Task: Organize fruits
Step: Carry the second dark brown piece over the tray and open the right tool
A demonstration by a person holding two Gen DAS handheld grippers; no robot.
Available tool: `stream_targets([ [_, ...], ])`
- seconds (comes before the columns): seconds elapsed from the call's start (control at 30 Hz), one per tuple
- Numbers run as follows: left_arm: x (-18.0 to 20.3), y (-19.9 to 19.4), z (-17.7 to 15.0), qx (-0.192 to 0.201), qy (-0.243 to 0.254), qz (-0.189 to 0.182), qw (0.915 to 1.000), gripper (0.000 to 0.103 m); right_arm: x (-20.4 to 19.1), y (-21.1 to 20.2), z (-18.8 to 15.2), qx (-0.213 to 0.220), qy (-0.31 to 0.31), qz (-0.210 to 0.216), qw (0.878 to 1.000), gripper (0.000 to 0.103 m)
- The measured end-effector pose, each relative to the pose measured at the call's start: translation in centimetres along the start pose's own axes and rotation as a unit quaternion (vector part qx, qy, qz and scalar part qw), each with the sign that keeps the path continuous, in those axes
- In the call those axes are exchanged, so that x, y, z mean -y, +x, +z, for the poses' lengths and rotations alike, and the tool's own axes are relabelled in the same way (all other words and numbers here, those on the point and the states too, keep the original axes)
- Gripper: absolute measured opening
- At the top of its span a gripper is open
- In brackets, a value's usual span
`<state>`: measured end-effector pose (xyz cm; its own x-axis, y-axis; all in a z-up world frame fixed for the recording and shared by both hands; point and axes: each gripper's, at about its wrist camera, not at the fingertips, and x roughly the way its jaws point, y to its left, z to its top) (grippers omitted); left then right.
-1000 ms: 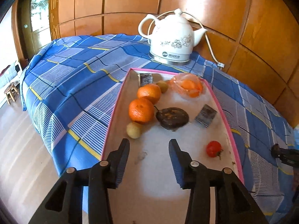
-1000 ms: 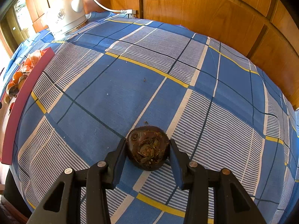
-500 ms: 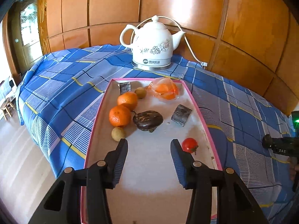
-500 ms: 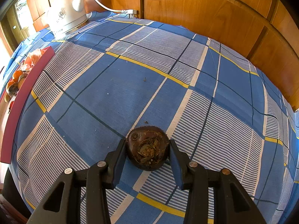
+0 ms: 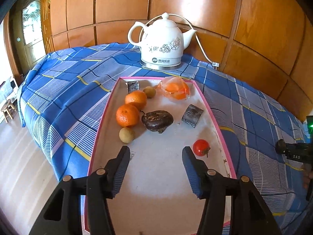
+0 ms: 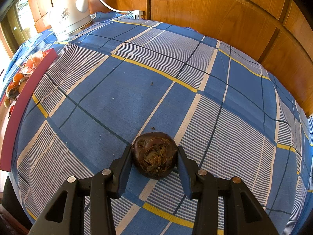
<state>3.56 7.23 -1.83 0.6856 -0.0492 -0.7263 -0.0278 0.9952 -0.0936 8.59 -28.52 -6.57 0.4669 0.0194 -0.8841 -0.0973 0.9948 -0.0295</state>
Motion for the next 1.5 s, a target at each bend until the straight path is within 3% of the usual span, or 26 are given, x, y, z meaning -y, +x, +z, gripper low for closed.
stream_targets([
  [0.27,-0.6,-0.5,0.1,0.008,-0.004,0.007,0.9999,0.060,-0.2,-0.1,0.3,-0.007,0.000,0.000,1.000,0.044],
  [0.47,-1.6,-0.5,0.0,0.010,-0.011,0.013,0.9998,0.060,-2.5,-2.2,1.1,0.005,-0.022,0.026,0.999,0.044],
  [0.67,-3.3,-1.1,0.5,0.024,-0.026,0.030,0.9989,0.060,-10.0,-5.5,2.8,0.048,-0.092,0.108,0.989,0.044],
  [0.87,-5.3,-1.4,0.5,0.028,-0.043,0.046,0.9976,0.060,-20.0,-6.9,3.7,0.075,-0.170,0.198,0.962,0.044],
  [1.0,-6.3,-1.4,0.5,0.031,-0.057,0.052,0.9965,0.060,-24.5,-5.7,4.5,0.073,-0.184,0.217,0.956,0.044],
  [1.27,-7.4,-1.1,0.5,0.025,-0.077,0.052,0.9953,0.061,-29.8,-0.8,6.6,0.040,-0.205,0.194,0.959,0.045],
  [1.5,-7.4,-0.8,0.4,0.023,-0.078,0.053,0.9952,0.061,-29.5,0.4,6.8,0.032,-0.189,0.197,0.961,0.046],
])
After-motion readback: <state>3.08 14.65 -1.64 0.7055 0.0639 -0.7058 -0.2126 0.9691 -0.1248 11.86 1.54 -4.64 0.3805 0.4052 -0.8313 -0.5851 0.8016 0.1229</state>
